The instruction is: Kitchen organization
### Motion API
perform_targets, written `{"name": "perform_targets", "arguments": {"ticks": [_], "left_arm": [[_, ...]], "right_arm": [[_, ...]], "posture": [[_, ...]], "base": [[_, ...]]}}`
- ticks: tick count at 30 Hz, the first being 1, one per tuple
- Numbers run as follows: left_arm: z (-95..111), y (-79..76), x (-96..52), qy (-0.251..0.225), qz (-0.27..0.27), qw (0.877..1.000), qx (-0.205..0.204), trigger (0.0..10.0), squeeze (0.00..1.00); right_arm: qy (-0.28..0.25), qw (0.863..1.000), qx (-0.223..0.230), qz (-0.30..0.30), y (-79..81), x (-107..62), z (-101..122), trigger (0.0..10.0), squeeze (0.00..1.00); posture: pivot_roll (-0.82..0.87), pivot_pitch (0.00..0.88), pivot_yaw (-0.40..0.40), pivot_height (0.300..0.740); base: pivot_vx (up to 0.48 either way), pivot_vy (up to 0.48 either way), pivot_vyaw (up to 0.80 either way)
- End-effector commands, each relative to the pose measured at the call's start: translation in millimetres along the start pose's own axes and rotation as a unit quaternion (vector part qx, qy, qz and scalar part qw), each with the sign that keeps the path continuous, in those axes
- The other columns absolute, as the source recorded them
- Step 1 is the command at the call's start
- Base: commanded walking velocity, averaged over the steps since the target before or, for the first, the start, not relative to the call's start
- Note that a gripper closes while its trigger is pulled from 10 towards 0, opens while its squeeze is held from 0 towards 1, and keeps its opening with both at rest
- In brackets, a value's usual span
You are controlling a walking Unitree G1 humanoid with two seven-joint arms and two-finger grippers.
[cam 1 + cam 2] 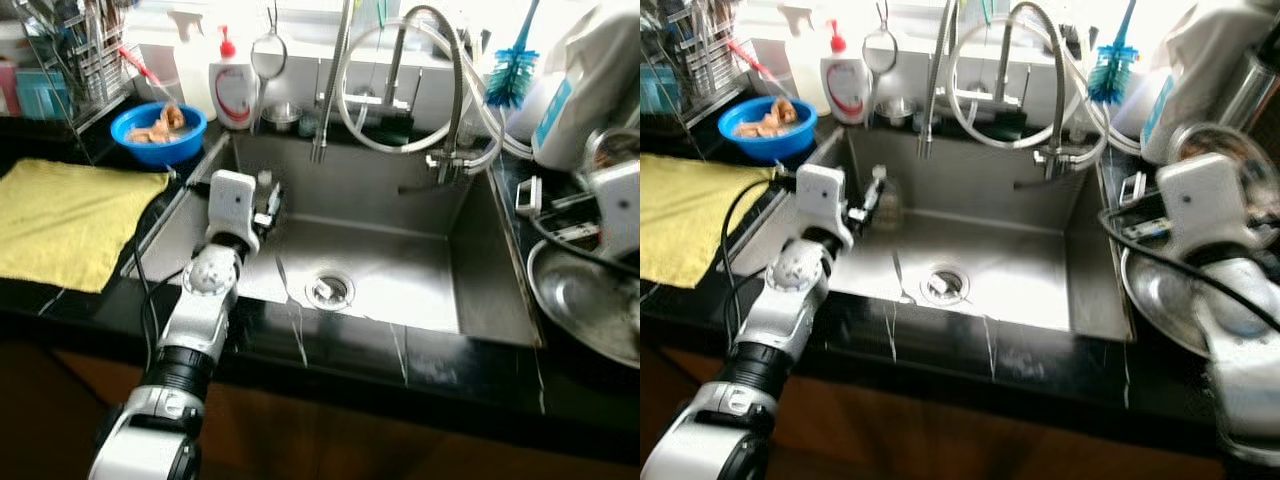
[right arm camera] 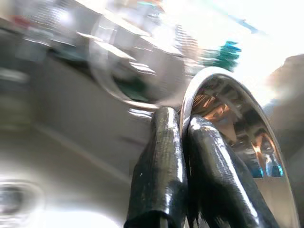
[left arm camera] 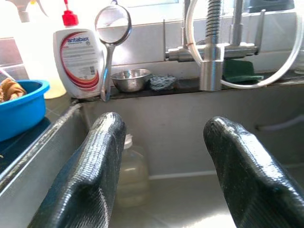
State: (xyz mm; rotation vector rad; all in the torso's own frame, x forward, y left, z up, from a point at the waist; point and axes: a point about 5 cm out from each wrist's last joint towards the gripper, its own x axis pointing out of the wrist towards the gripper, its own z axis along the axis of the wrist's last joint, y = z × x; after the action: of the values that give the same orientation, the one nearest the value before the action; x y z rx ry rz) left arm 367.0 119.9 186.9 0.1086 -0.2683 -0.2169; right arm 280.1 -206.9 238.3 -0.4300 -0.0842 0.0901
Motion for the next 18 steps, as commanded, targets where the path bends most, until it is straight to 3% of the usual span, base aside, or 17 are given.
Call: {"name": "perform_targets", "arguments": {"ticks": [1,3,5,9,12,18], "left_arm": [[0,-4.3,-1.9,-0.008,-0.005,1.000,0.010,10.0,0.00],[0,-6.6,-2.4,-0.011,-0.010,1.000,0.013,10.0,0.00],[-1,-9.0,-3.6,-0.012,-0.010,1.000,0.008,10.0,0.00],[-1,-12.1,-5.6,-0.017,-0.013,1.000,0.008,10.0,0.00],[-2,-14.5,-6.9,-0.018,-0.021,1.000,0.014,10.0,0.00],[0,-23.2,-6.8,-0.028,-0.049,0.998,0.038,10.0,0.00]], "right_arm": [[-0.031,0.996,0.046,0.069,20.2,6.4,4,10.0,0.00],[-0.039,0.993,0.058,0.099,29.9,7.7,4,10.0,0.00],[-0.044,0.986,0.104,0.122,39.7,11.2,1,10.0,0.00],[-0.047,0.978,0.148,0.140,45.1,15.0,-6,10.0,0.00],[-0.051,0.967,0.207,0.139,45.4,17.9,-13,10.0,0.00],[-0.032,0.957,0.243,0.157,54.1,19.0,-35,10.0,0.00]], "posture": [[0.01,0.000,-0.071,0.740],[0.01,0.000,-0.072,0.740],[0.02,0.000,-0.082,0.740],[0.03,0.000,-0.088,0.740],[0.03,0.000,-0.092,0.740],[0.04,0.000,-0.099,0.740]], "base": [[0.000,0.000,0.00],[0.000,0.000,0.00],[0.000,0.000,0.00],[0.000,0.000,0.00],[0.000,0.000,0.00],[0.000,0.000,0.00]]}}
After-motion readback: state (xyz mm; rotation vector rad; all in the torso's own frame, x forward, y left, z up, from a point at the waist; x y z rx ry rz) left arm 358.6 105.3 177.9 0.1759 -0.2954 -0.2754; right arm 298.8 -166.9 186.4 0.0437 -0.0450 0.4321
